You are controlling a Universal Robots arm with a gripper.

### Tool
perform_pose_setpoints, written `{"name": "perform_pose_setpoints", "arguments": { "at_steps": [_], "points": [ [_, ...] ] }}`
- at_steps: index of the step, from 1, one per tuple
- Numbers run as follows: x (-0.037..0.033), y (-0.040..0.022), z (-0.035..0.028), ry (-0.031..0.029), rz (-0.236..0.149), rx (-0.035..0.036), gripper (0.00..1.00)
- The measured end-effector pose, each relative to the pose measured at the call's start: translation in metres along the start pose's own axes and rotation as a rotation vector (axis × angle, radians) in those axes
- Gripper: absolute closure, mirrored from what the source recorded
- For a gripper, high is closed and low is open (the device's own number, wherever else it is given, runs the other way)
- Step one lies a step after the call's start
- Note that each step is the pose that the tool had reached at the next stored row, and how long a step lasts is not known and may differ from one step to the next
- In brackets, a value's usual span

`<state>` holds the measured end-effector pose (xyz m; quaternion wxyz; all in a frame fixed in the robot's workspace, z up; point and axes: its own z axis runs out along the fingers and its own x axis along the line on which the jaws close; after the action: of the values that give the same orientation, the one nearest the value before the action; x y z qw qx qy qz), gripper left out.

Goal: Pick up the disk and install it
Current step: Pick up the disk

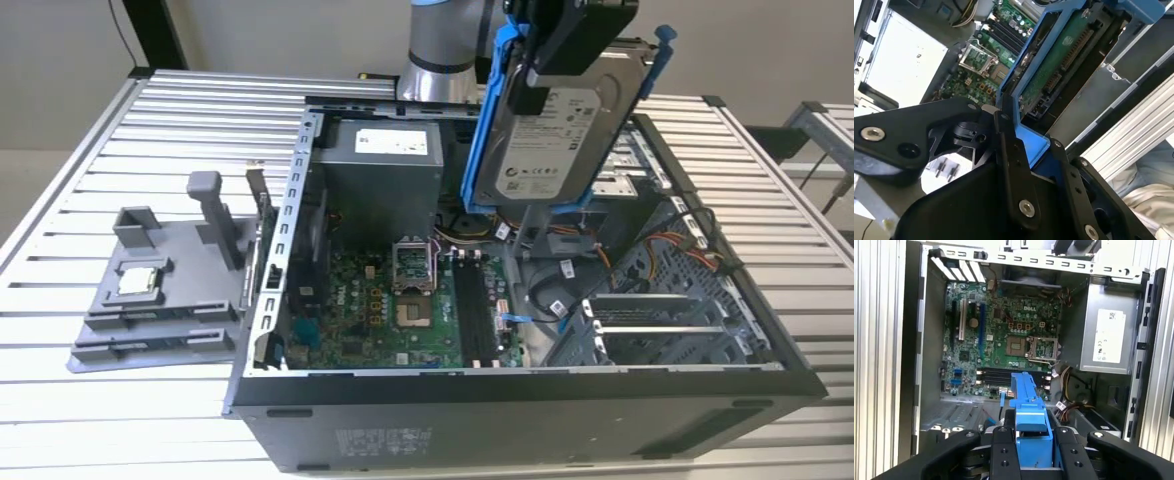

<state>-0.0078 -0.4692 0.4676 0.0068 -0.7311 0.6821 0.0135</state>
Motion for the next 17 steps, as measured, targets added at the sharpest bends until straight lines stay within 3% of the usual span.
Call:
{"name": "perform_pose_setpoints", "arguments": {
  "at_steps": [13, 17],
  "points": [
    [0.0233, -0.0152, 0.0003, 0.0001, 0.0, 0.0, 1.0],
    [0.0264, -0.0187, 0.0011, 0.0, 0.005, 0.0001, 1.0]
  ]
}}
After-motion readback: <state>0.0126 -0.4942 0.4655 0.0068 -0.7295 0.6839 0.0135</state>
